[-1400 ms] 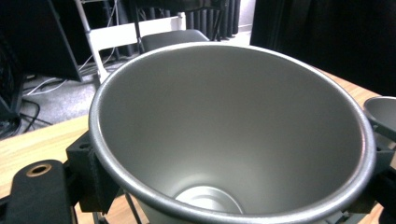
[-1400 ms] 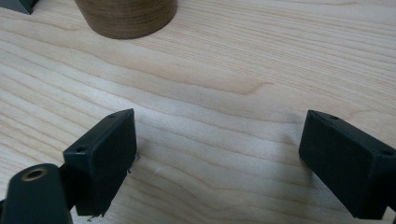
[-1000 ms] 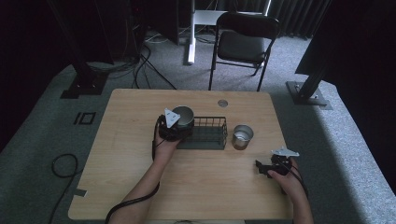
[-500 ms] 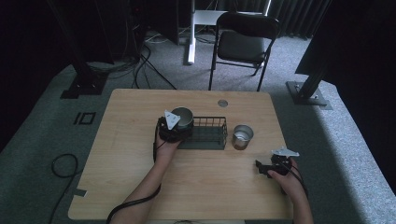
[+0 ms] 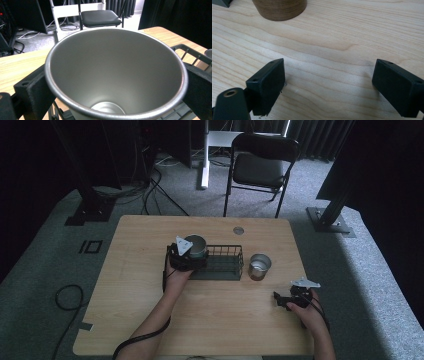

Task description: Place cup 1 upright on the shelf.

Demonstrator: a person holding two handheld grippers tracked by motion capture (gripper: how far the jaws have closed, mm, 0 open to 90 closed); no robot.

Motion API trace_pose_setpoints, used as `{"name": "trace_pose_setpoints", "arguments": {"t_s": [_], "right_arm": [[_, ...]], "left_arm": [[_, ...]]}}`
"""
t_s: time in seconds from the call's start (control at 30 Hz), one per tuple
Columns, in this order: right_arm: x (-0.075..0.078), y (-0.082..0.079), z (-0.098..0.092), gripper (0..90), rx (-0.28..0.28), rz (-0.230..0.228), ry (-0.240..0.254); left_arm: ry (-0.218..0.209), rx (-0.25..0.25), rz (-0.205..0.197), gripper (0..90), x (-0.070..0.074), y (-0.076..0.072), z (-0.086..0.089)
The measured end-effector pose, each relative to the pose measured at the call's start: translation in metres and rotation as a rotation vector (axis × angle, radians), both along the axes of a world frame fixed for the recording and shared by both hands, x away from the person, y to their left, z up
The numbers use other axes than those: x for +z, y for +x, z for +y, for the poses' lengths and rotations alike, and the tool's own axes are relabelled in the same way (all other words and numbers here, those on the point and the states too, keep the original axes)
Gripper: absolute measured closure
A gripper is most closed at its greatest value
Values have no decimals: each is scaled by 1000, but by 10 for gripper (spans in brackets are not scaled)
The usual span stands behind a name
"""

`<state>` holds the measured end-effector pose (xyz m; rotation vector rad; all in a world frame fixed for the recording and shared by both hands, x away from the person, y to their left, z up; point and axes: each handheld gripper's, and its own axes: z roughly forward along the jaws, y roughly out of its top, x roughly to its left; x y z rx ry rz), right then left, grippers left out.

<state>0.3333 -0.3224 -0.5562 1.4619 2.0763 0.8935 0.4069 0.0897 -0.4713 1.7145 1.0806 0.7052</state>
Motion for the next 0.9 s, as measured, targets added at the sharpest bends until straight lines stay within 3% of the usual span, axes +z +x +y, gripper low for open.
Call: {"name": "trace_pose_setpoints", "arguments": {"t_s": [0.17, 0.53, 0.9], "right_arm": [[0, 0, 0, 109, 1, -2, -1], [0, 0, 0, 109, -1, 0, 1], [0, 0, 0, 109, -1, 0, 0]], "left_arm": [[22, 3, -3, 13, 3, -3, 1], [26, 2, -39, 13, 12, -15, 10], [46, -8, -13, 13, 12, -23, 17]]}}
